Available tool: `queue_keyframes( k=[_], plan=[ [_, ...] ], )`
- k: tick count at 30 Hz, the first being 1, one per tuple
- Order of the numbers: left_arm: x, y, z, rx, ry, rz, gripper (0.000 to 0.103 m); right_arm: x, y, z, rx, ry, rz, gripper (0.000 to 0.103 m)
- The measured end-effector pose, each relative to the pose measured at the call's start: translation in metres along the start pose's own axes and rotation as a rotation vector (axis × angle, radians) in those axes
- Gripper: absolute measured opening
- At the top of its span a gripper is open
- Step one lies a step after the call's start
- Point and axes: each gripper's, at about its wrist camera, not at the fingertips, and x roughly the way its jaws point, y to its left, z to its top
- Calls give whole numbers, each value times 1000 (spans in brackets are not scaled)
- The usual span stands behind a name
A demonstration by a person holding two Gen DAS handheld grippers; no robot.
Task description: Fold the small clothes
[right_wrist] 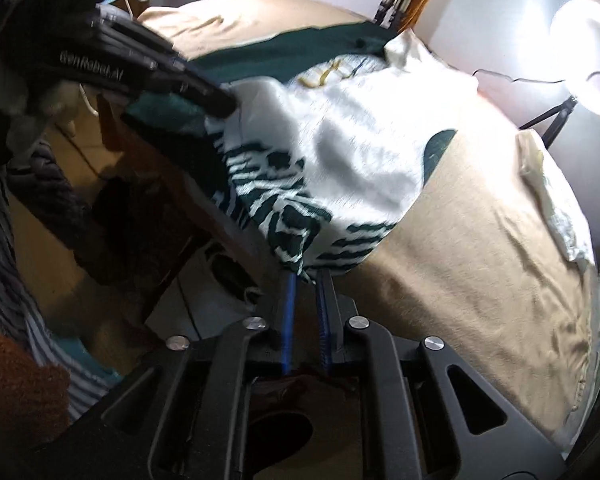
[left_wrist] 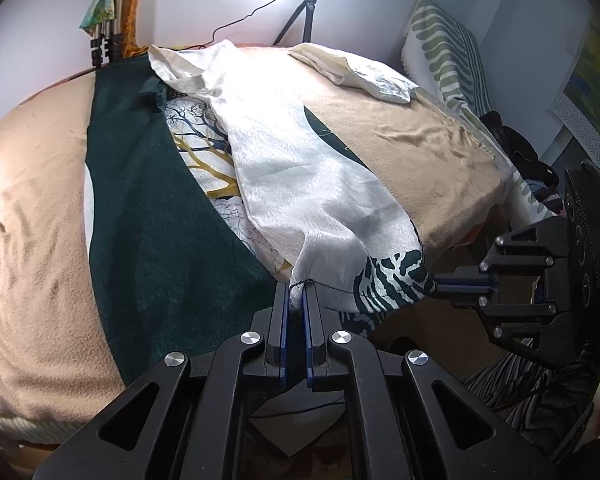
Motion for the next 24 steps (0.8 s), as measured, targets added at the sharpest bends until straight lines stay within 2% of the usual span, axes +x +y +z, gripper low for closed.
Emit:
queue_keyframes(
  k=[2,7,9,10,13,15,19,21,24],
  plan=[
    [-1,-1,1,-5,-6,-8,4,-5,-6,0,72,-19,25,2],
    [-6,-7,3,2,-23,-47,5,-35,-51,-7,559,-110,143,1],
    [-4,-8,2,8,-18,-49,5,-33,-63,-19,714,-107,162,1],
    [-2,-9,0,8,-11,-52,5,-28,-66,-25,770,-82,137,1],
    [0,-10,-2,15,-2,-50,5,-18,-53,-27,748,-4,67,1],
    [-2,-10,-3,21,-5,-42,5,-21,-43,-24,711,15,58,1],
    [-7,-5,-4,-20,-8,-75,4,-56,-40,-8,670,-72,21,1],
    [-5,-8,-11,7,26,-84,4,-62,-38,-6,608,-66,-9,1],
    [-6,-14,-26,51,82,-77,5,-48,-25,-12,482,52,3,1]
  ],
)
